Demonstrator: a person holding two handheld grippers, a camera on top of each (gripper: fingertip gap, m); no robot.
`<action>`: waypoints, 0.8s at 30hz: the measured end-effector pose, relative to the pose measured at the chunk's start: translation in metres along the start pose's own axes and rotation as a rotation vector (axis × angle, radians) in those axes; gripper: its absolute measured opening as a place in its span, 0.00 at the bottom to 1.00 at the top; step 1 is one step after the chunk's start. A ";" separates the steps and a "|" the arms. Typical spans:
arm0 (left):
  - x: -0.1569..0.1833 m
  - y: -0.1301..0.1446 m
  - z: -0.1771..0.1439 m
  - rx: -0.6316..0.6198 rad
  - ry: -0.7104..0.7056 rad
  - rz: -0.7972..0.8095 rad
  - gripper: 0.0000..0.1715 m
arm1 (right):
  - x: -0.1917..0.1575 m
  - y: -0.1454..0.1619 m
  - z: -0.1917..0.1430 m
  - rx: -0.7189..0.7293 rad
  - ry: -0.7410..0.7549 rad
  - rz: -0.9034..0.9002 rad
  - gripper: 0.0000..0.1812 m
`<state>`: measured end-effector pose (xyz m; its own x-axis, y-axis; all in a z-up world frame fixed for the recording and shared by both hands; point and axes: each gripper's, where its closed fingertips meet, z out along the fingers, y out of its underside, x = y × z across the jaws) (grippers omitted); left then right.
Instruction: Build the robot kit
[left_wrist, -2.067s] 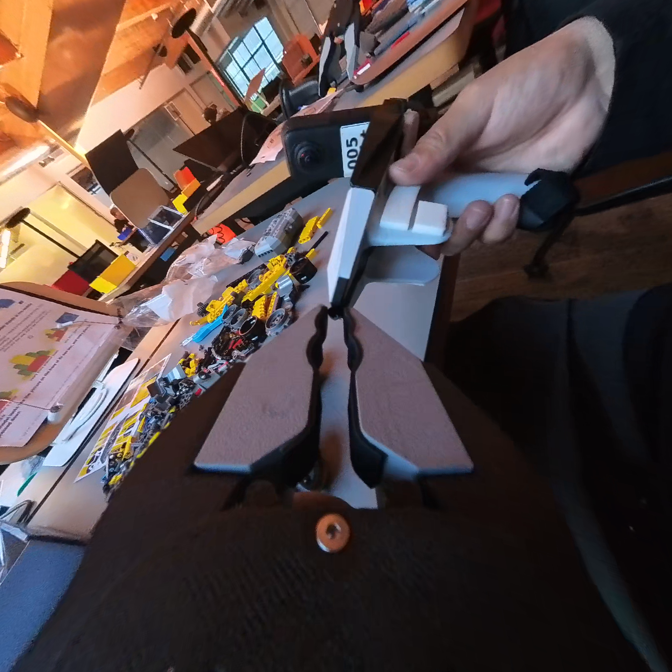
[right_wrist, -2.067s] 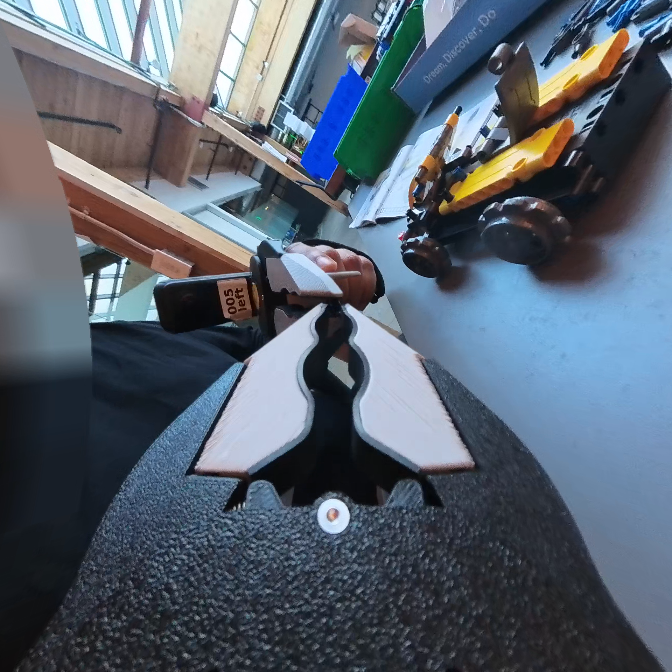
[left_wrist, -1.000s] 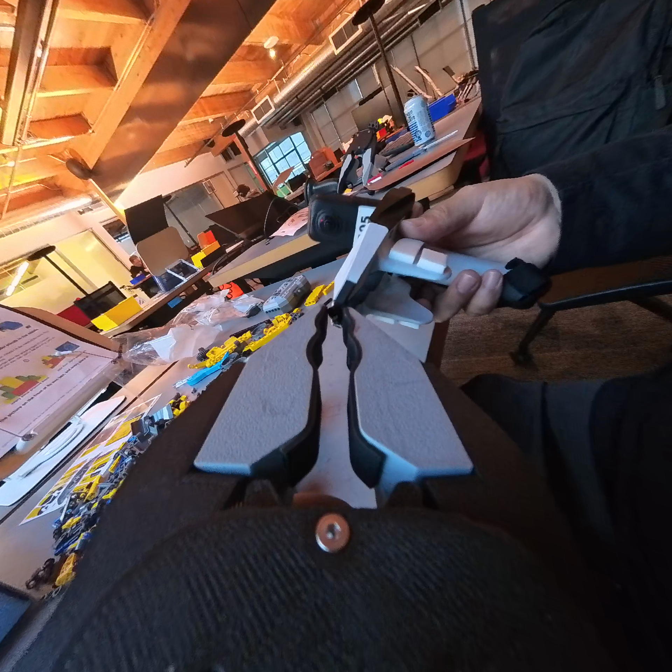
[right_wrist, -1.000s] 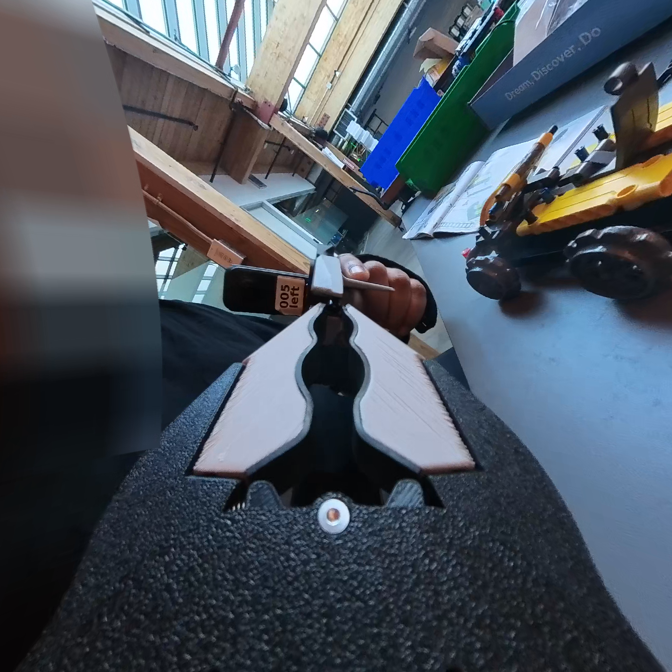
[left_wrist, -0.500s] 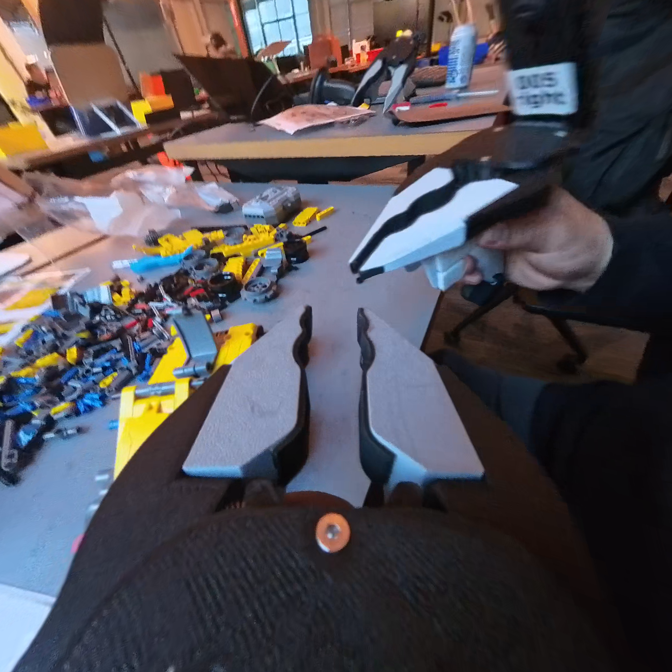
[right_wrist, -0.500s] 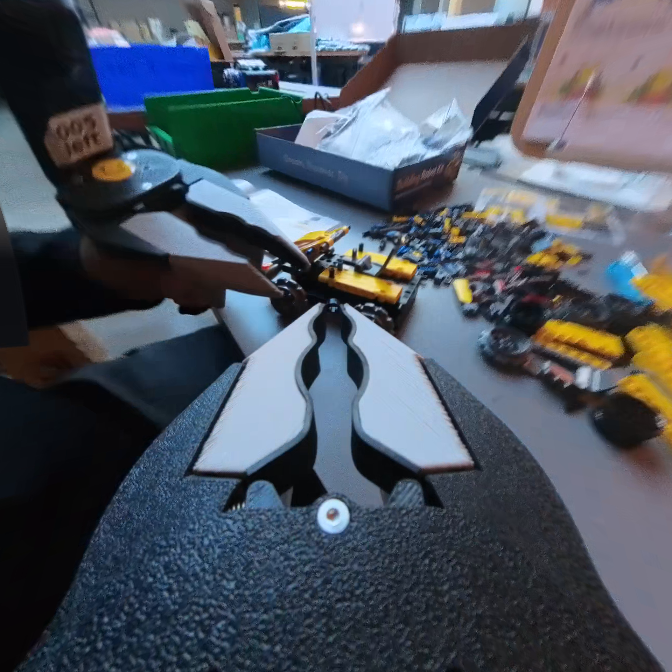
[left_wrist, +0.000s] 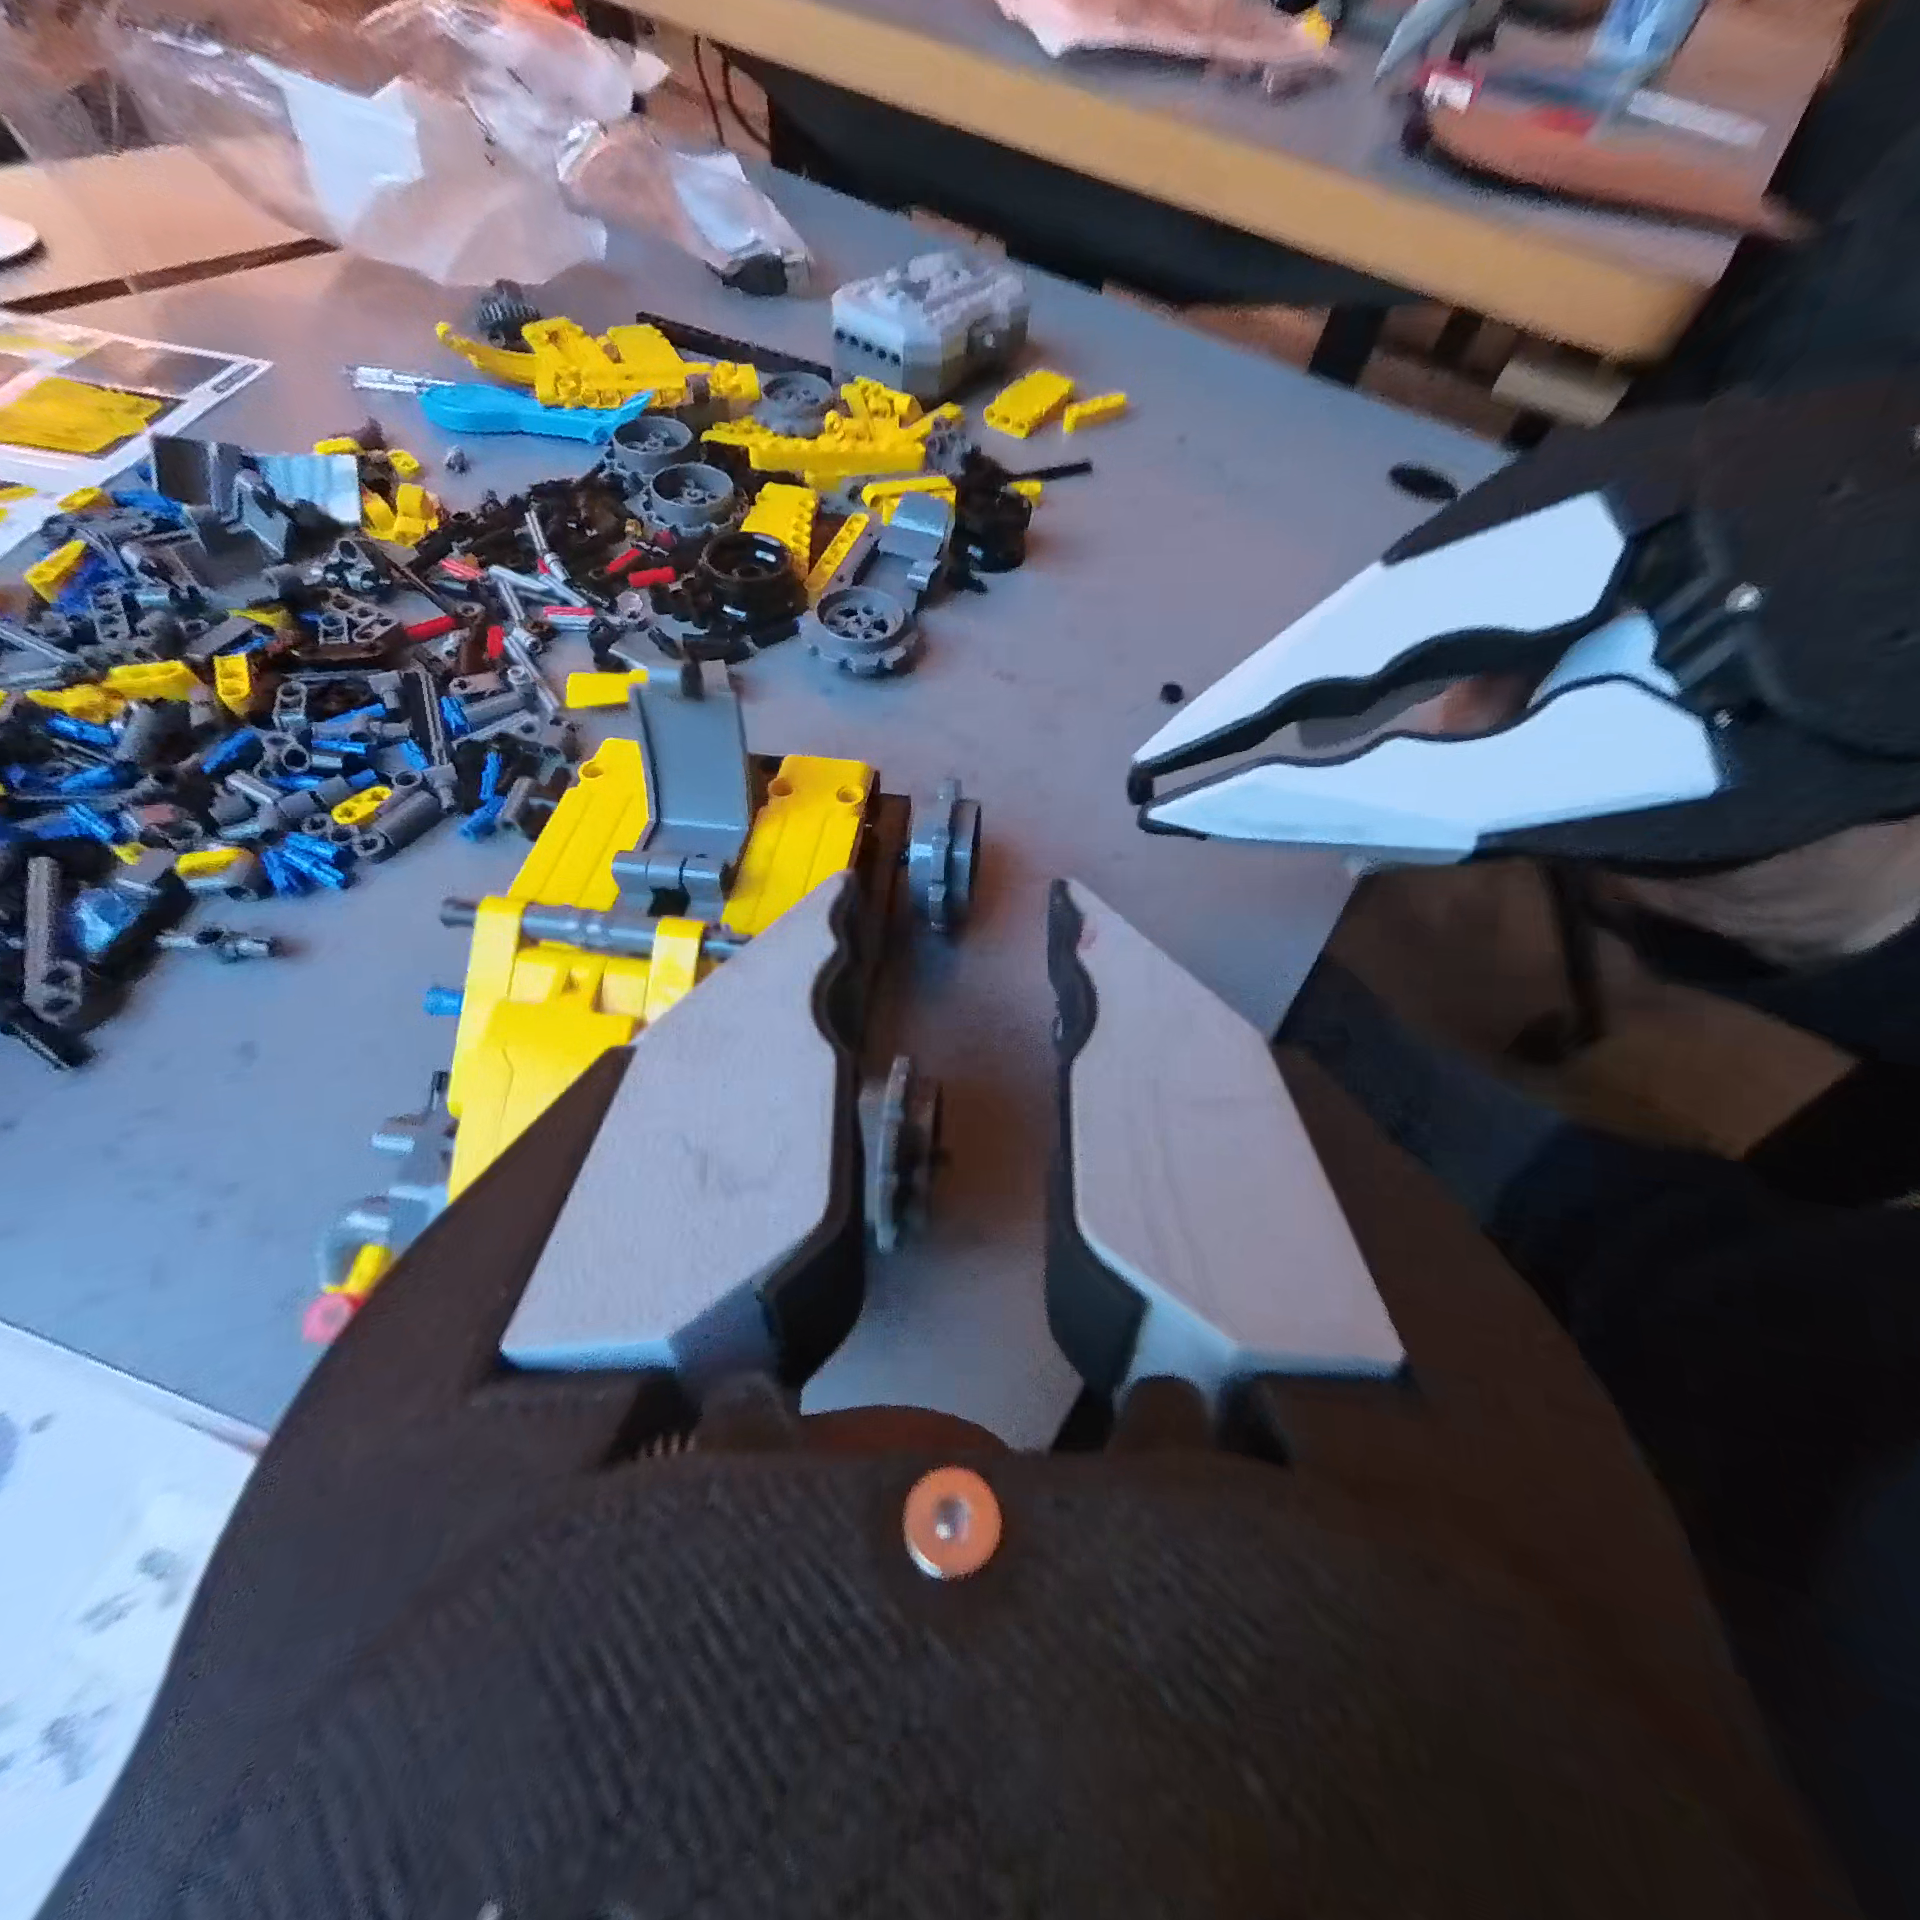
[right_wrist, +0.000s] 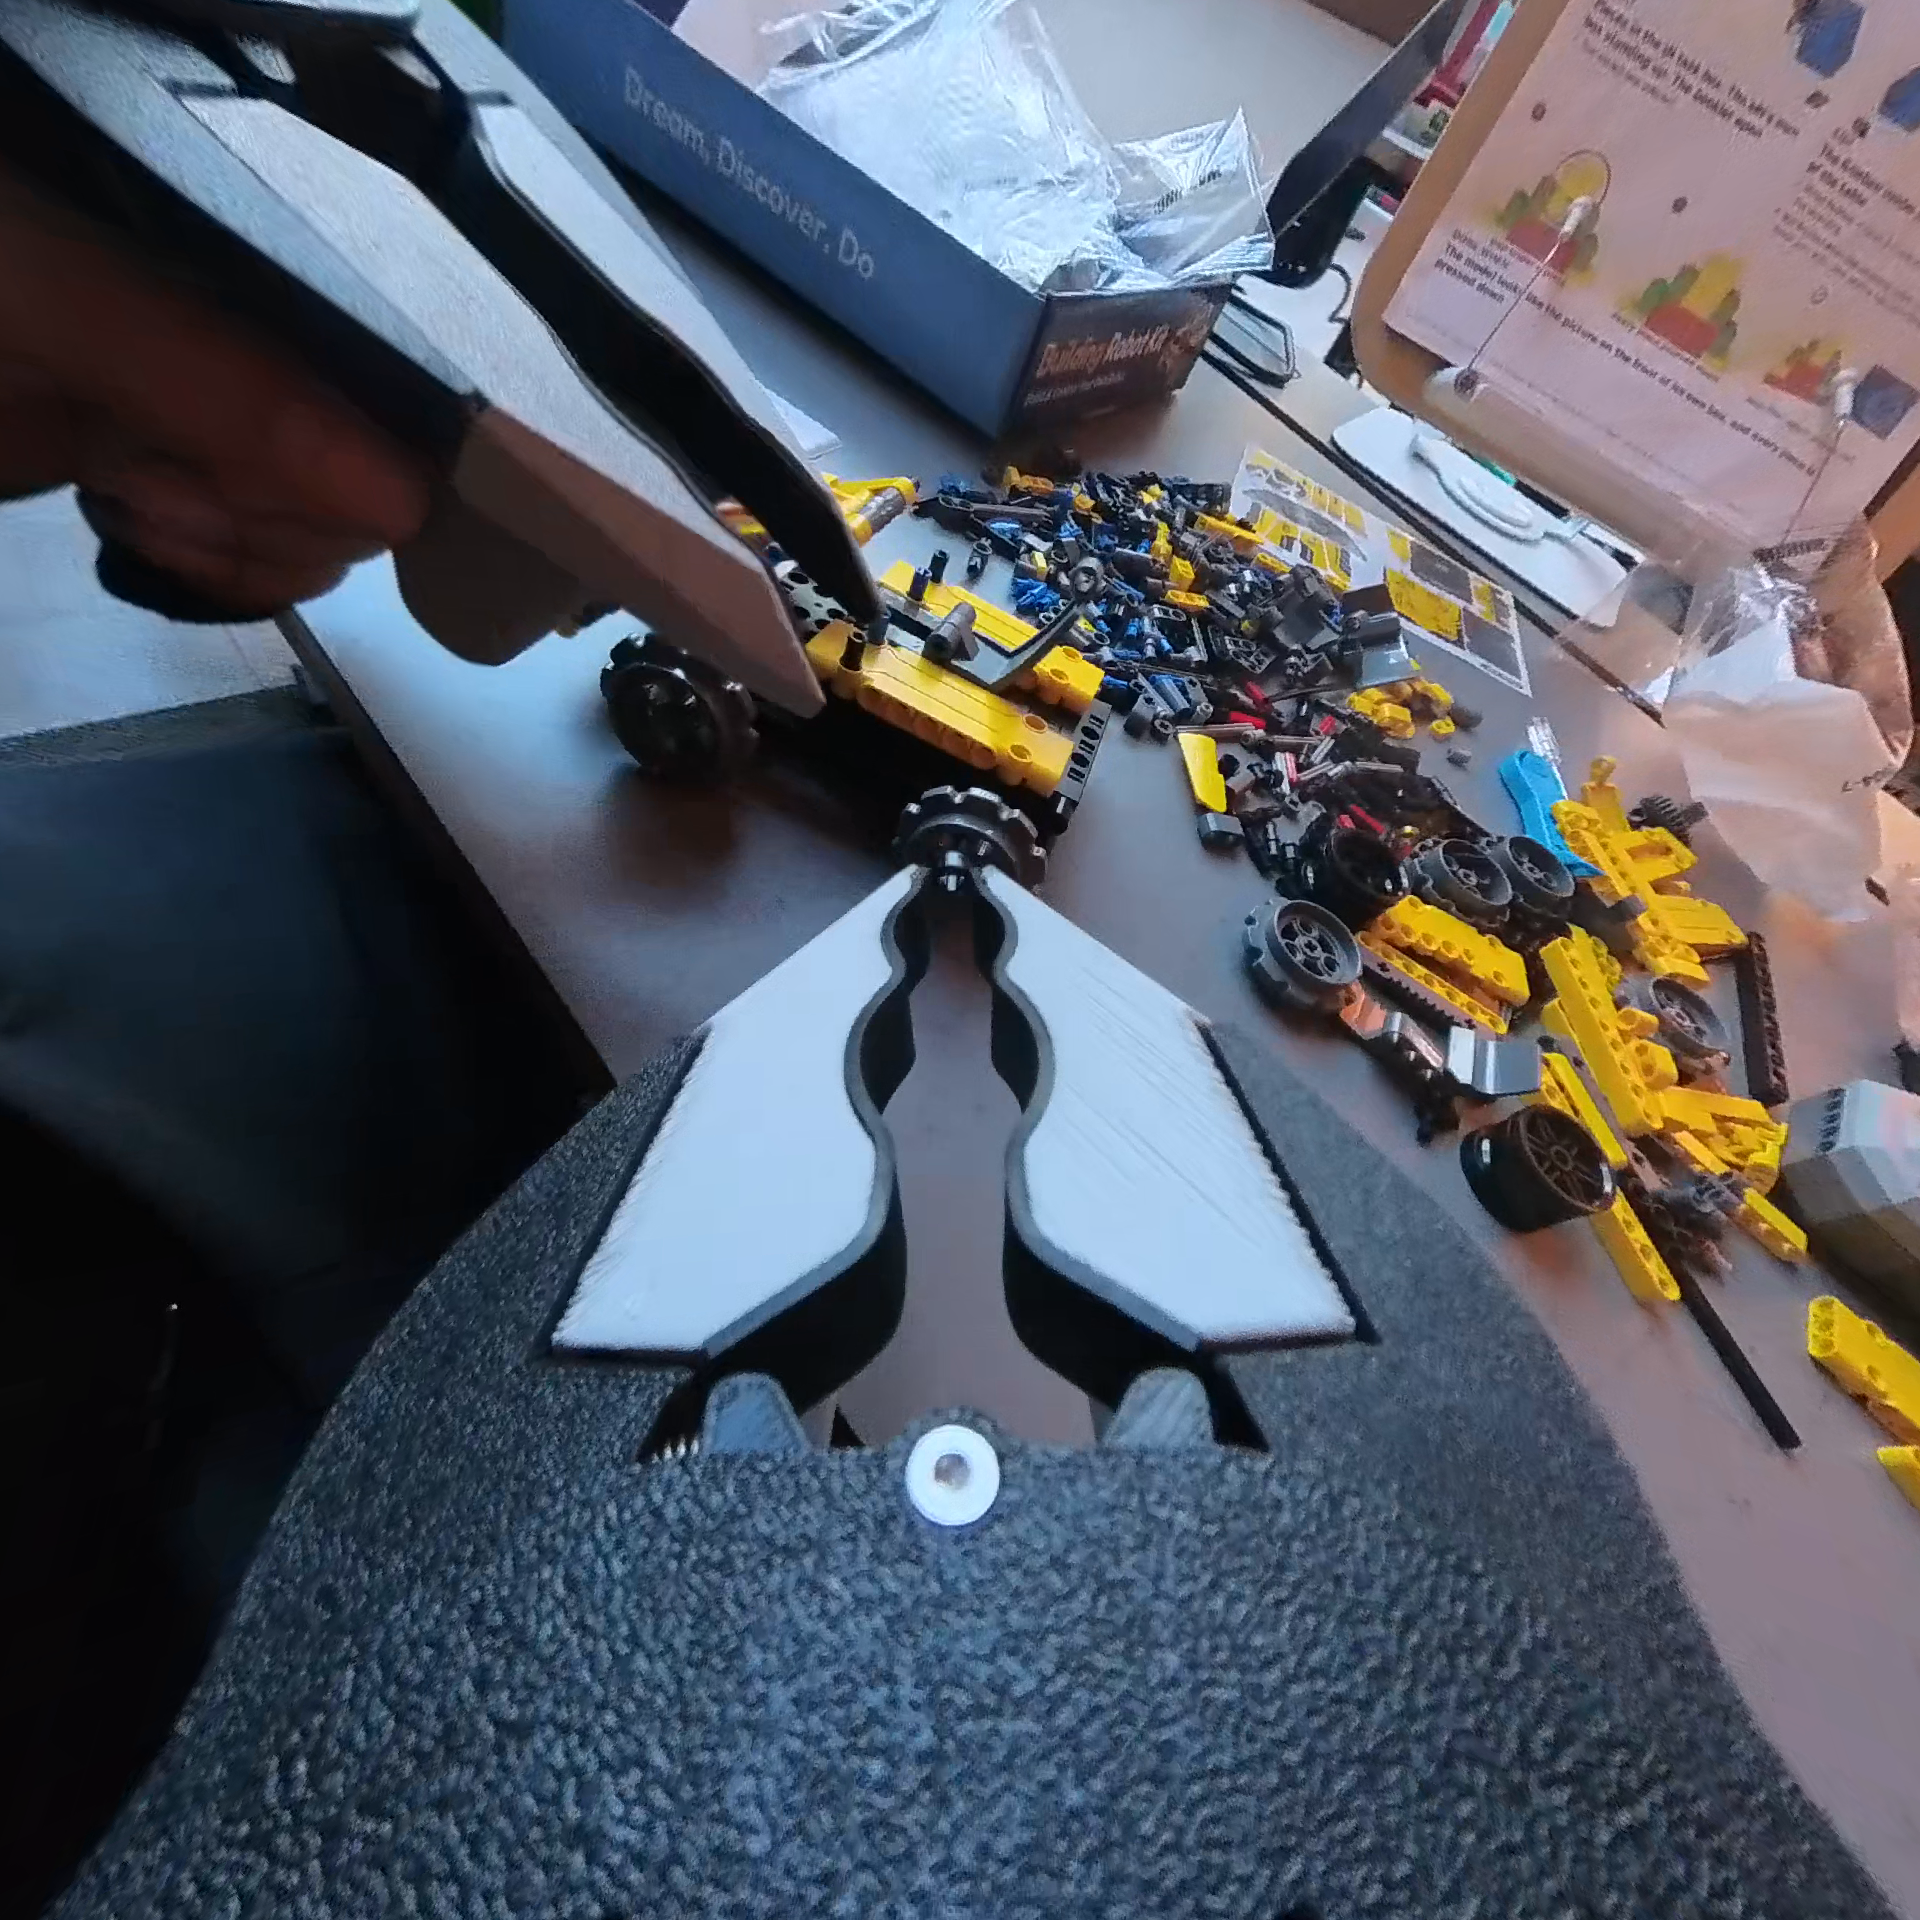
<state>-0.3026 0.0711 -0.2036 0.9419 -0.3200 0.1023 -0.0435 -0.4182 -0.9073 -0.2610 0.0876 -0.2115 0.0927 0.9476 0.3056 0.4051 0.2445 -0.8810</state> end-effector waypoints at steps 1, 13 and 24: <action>0.001 0.000 0.002 -0.022 -0.015 0.043 0.18 | 0.000 0.000 -0.001 0.005 -0.003 0.009 0.04; -0.046 -0.004 0.000 -0.367 -0.208 0.272 0.66 | -0.003 0.008 -0.023 0.028 -0.049 0.062 0.04; -0.066 0.056 0.023 -0.983 0.114 0.206 0.59 | -0.003 0.011 -0.030 0.046 -0.040 0.052 0.04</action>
<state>-0.3590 0.0888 -0.2704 0.8499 -0.5227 0.0668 -0.5052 -0.8443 -0.1787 -0.2295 0.0816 -0.2114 0.0760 0.9665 0.2450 0.3581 0.2029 -0.9114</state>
